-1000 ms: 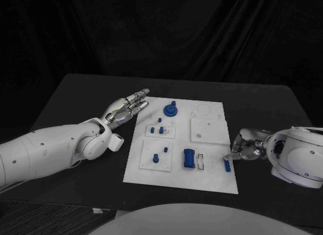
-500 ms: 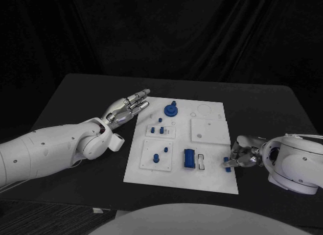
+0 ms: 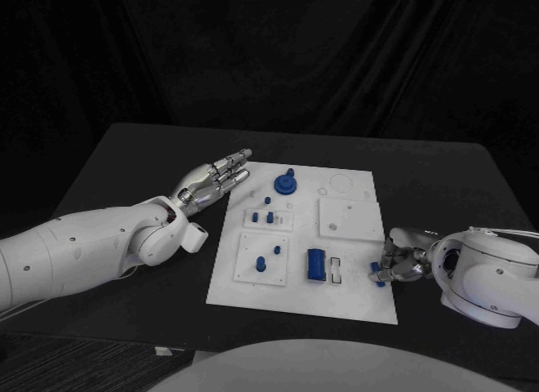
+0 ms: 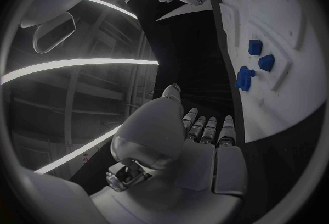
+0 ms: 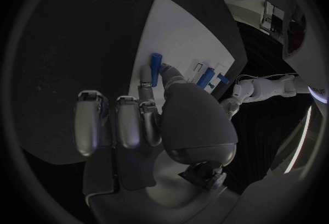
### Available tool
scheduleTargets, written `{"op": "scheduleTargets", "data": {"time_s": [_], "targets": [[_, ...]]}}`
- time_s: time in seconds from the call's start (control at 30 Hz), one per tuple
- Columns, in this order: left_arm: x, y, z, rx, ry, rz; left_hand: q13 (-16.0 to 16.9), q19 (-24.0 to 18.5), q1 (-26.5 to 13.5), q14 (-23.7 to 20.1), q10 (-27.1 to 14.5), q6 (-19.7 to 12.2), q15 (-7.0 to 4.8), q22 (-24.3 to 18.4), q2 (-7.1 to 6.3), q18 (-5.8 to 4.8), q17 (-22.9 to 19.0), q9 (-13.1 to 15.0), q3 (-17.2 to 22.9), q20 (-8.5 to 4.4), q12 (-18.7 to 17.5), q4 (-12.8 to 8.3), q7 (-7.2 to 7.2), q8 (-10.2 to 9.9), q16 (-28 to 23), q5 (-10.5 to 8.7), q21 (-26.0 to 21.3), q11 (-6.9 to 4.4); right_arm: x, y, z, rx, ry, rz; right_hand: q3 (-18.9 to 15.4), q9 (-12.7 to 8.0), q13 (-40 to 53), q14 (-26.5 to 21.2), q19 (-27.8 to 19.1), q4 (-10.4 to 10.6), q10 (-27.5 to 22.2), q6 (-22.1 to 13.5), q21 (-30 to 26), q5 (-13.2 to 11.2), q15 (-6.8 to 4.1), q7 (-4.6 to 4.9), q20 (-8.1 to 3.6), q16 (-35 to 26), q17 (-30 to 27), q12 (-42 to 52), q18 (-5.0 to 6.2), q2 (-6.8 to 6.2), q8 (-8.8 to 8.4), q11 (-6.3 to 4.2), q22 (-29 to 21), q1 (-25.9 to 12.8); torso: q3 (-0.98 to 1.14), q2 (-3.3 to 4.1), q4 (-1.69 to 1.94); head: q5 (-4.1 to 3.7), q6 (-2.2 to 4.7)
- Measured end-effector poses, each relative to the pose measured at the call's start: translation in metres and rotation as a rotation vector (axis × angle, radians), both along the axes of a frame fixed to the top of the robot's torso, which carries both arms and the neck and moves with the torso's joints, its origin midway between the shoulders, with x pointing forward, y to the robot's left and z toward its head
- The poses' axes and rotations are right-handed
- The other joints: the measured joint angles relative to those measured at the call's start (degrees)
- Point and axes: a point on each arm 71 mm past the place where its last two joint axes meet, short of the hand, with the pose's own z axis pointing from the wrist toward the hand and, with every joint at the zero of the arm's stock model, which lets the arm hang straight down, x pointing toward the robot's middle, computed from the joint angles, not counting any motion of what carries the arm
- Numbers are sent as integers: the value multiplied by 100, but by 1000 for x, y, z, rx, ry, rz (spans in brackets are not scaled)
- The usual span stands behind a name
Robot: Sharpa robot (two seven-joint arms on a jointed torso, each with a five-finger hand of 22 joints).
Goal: Assemble the parts on the task board
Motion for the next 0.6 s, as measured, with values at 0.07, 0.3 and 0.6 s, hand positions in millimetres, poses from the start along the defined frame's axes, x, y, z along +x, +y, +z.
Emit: {"op": "scheduleTargets", "data": {"time_s": [0.07, 0.3, 0.6], "targets": [[0, 0, 0, -1, 1, -1, 0, 0, 1, 12, -6, 0, 27, 0, 1, 0, 0, 0, 15, 0, 0, 16, 0, -13, 0, 19, 0, 6, 0, 0, 0, 5, -5, 1, 0, 205, 0, 2, 0, 0, -2, -48, 0, 373, 4, 47, 0, 0, 2, 0, 0, -32, -11, 3, 0, 34, 1, 0, 0, 2, 0], [0, 1, 0, -2, 3, -5, 1, 0, 88, 12, -6, -41, 26, 0, 18, 1, 1, 0, 63, 0, 0, -32, 41, -22, 0, 101, 0, 46, -3, 2, -3, 33, -21, 4, 217, 2534, -1, 15, 1, 216, -11, -272, 0, 1743, 118, 270, 104, 28, 67, 0, 1, -125, -664, 176, -1, 127, 2, 4, 2, 3, 0], [0, 0, 0, -6, 7, -14, 2, -20, 109, 12, 5, -48, 26, 1, 5, 2, 3, -1, 80, 20, 0, -49, 48, -22, 0, 154, 0, 74, -6, 5, -2, 115, -24, -36, 334, 2375, -1, 6, 11, 314, -3, -432, 17, 1921, 149, 283, 134, 50, 101, 0, 0, -183, -815, 207, -1, 81, 1, 5, 3, 21, 0]]}}
